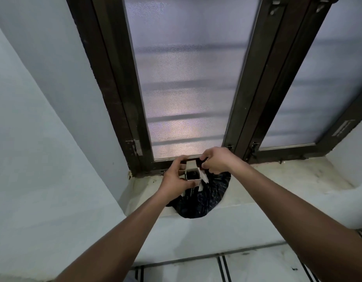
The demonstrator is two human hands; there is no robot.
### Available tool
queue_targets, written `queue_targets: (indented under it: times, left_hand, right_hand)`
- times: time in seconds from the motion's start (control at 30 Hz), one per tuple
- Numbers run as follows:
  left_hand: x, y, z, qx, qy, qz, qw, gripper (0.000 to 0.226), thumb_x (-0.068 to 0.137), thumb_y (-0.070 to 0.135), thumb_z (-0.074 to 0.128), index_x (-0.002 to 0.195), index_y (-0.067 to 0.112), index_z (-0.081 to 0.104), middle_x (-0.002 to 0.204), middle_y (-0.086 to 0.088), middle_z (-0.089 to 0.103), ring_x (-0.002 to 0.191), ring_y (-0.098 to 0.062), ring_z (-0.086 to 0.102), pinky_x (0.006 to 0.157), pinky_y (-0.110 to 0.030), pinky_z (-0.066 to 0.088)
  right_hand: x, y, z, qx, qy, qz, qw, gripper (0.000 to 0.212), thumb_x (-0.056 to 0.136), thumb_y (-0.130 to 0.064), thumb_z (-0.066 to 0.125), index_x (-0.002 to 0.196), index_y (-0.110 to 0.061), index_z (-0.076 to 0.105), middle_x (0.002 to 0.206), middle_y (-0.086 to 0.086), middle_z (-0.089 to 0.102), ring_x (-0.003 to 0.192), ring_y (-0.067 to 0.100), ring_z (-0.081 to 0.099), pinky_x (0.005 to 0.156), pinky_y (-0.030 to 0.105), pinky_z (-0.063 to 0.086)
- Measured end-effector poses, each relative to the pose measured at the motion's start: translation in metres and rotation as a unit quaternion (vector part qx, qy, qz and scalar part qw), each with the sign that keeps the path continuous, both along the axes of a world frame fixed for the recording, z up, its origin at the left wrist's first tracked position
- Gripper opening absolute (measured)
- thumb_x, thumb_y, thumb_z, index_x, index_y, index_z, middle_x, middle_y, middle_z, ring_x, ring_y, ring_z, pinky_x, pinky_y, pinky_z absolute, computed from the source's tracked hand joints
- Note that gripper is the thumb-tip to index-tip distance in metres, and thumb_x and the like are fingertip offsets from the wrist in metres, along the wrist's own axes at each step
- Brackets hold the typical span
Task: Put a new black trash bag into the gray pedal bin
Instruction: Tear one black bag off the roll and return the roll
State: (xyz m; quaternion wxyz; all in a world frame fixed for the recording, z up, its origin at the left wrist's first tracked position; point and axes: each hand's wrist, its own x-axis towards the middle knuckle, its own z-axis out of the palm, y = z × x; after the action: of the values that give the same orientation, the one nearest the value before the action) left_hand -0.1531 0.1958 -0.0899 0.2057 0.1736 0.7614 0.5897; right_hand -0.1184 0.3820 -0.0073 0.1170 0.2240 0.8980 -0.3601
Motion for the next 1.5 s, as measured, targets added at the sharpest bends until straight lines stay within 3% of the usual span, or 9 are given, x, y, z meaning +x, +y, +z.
queue_targets:
  times: [0.17, 0.33, 0.5, 0.63, 0.77, 0.9, 1.1, 1.2, 1.5]
  left_hand:
    - [-0.002, -0.003, -0.002, -0.044, 0.009, 0.007, 0.999, 0.033, 0.078, 0.028, 0.089, 0.105, 0.037, 0.073, 0.123, 0.015, 0.070, 0.122, -0.005, 0.061, 0.092, -0.028, 0.055]
    - [-0.007, -0.010, 0.001, -0.051, 0.004, -0.018, 0.999, 0.055, 0.060, 0.042, 0.098, 0.110, 0.039, 0.074, 0.127, 0.022, 0.069, 0.119, 0.002, 0.060, 0.101, -0.029, 0.049]
    - [-0.009, -0.005, -0.001, -0.013, -0.006, 0.042, 0.999, 0.011, 0.091, 0.023, 0.077, 0.100, 0.028, 0.082, 0.103, 0.016, 0.079, 0.097, -0.006, 0.073, 0.090, -0.024, 0.057]
    - [-0.009, -0.002, -0.004, -0.022, 0.001, 0.051, 0.998, 0.014, 0.089, 0.014, 0.075, 0.091, 0.027, 0.080, 0.106, 0.017, 0.078, 0.098, -0.005, 0.074, 0.095, -0.031, 0.059]
    - [-0.011, -0.006, -0.003, -0.032, -0.012, 0.029, 0.999, 0.022, 0.083, 0.014, 0.078, 0.101, 0.028, 0.078, 0.113, 0.016, 0.076, 0.096, -0.008, 0.073, 0.080, -0.025, 0.056]
    - [-0.014, -0.011, -0.006, -0.042, -0.022, -0.007, 0.999, 0.041, 0.068, 0.031, 0.086, 0.108, 0.036, 0.075, 0.118, 0.016, 0.075, 0.108, -0.011, 0.073, 0.086, -0.034, 0.061]
    - [-0.013, -0.009, -0.003, -0.023, -0.029, -0.007, 0.999, 0.041, 0.073, 0.020, 0.090, 0.107, 0.028, 0.070, 0.115, 0.005, 0.076, 0.110, -0.013, 0.072, 0.095, -0.036, 0.059]
    - [-0.013, -0.009, -0.003, -0.005, -0.046, -0.007, 0.999, 0.052, 0.069, 0.017, 0.093, 0.110, 0.025, 0.062, 0.118, 0.000, 0.075, 0.112, -0.017, 0.071, 0.100, -0.039, 0.057]
    - [-0.009, -0.011, -0.005, -0.004, -0.022, -0.013, 1.000, 0.054, 0.073, 0.001, 0.086, 0.110, 0.022, 0.054, 0.119, -0.006, 0.068, 0.116, -0.015, 0.068, 0.088, -0.034, 0.061]
  right_hand:
    - [0.014, 0.003, -0.034, -0.173, -0.057, -0.056, 0.982, 0.041, 0.091, -0.024, 0.070, 0.130, -0.034, 0.060, 0.099, 0.000, 0.066, 0.084, 0.017, 0.061, 0.072, 0.033, 0.054]
    - [0.015, 0.006, -0.038, -0.292, 0.023, -0.123, 0.948, 0.019, 0.091, -0.010, 0.068, 0.103, -0.022, 0.078, 0.090, 0.002, 0.074, 0.069, 0.014, 0.068, 0.071, 0.031, 0.054]
    - [0.009, 0.008, -0.031, -0.244, 0.009, -0.099, 0.965, 0.021, 0.090, -0.025, 0.072, 0.110, -0.030, 0.076, 0.099, -0.009, 0.074, 0.085, 0.013, 0.064, 0.073, 0.030, 0.051]
    - [0.012, 0.005, -0.038, -0.283, -0.048, -0.087, 0.954, 0.030, 0.091, -0.016, 0.067, 0.119, -0.029, 0.068, 0.105, 0.008, 0.072, 0.089, 0.024, 0.073, 0.075, 0.033, 0.058]
    - [0.011, 0.006, -0.036, -0.319, 0.063, -0.101, 0.940, 0.017, 0.088, -0.002, 0.070, 0.102, -0.012, 0.072, 0.093, 0.008, 0.069, 0.073, 0.016, 0.068, 0.059, 0.023, 0.055]
    - [0.010, 0.008, -0.023, -0.402, 0.059, -0.074, 0.910, 0.023, 0.090, -0.016, 0.076, 0.109, -0.003, 0.074, 0.102, 0.009, 0.072, 0.081, 0.024, 0.074, 0.075, 0.029, 0.061]
    - [0.001, -0.004, -0.019, -0.249, 0.077, -0.042, 0.964, 0.020, 0.085, -0.013, 0.081, 0.102, -0.005, 0.077, 0.084, 0.007, 0.069, 0.075, 0.016, 0.064, 0.082, 0.036, 0.060]
    - [-0.005, -0.016, -0.019, -0.104, 0.101, -0.021, 0.989, 0.018, 0.079, -0.019, 0.086, 0.095, -0.015, 0.079, 0.084, -0.001, 0.075, 0.064, 0.007, 0.065, 0.056, 0.019, 0.054]
    - [-0.007, -0.035, -0.039, 0.050, 0.130, 0.039, 0.989, 0.022, 0.074, -0.030, 0.087, 0.089, -0.026, 0.072, 0.085, -0.008, 0.071, 0.079, 0.012, 0.066, 0.063, 0.024, 0.051]
